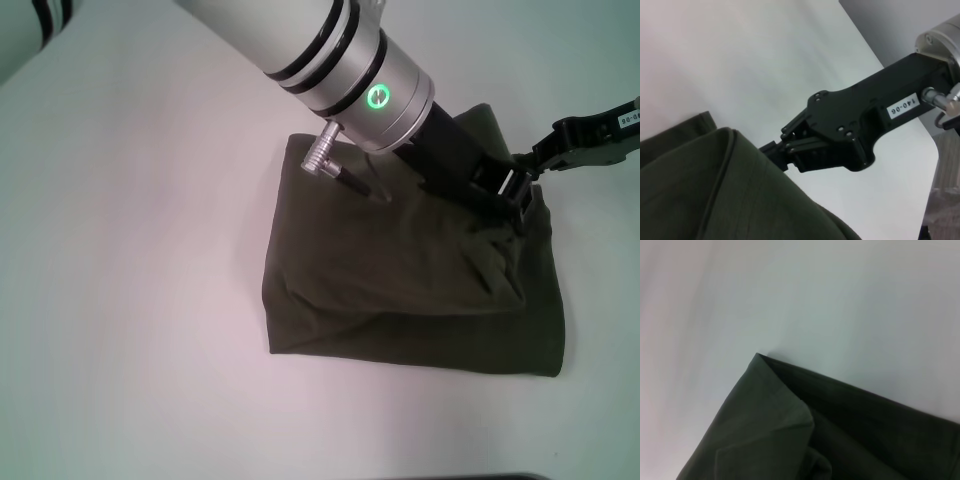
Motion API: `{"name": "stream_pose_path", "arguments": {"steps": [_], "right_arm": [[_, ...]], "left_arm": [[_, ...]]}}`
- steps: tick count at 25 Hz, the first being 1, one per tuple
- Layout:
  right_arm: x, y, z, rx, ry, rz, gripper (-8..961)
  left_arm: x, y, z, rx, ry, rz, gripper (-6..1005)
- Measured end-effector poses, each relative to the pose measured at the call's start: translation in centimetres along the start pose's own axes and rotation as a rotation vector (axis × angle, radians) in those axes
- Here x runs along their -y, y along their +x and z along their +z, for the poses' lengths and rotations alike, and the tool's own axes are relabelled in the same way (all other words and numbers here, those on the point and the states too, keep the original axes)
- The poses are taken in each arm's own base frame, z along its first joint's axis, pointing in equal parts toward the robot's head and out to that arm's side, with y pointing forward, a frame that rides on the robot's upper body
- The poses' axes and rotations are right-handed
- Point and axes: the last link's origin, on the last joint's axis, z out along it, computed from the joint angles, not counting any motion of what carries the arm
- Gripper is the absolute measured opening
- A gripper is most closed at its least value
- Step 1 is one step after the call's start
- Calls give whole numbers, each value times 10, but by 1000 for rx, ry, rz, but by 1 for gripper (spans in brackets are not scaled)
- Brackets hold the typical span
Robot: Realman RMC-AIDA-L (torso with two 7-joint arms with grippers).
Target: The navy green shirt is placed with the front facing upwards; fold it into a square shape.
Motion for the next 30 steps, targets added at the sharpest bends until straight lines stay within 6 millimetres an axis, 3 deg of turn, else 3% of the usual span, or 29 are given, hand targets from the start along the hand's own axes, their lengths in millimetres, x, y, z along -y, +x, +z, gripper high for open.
{"name": "stream_pose_path", "arguments": {"steps": [7,18,22,25,28,30], "right_arm": [[0,0,0,0,0,0,-1],[1,0,-2,0,3,0,0],[1,0,-3,-1,3,0,2],[1,0,-5,-3,-1,2,4],[2,0,-11,5,-13,12,5],[3,0,-15,14,-22,19,6]], "left_arm": [[-3,1,-4,-40,-68,-14,94],[-7,3,-12,-82,-121,-7,311],[-5,1,-15,-84,-128,-7,497],[2,-5,-27,-89,-144,-11,617],[19,-19,-53,-121,-156,-35,726],[31,-31,-70,-153,-157,-59,726]]}}
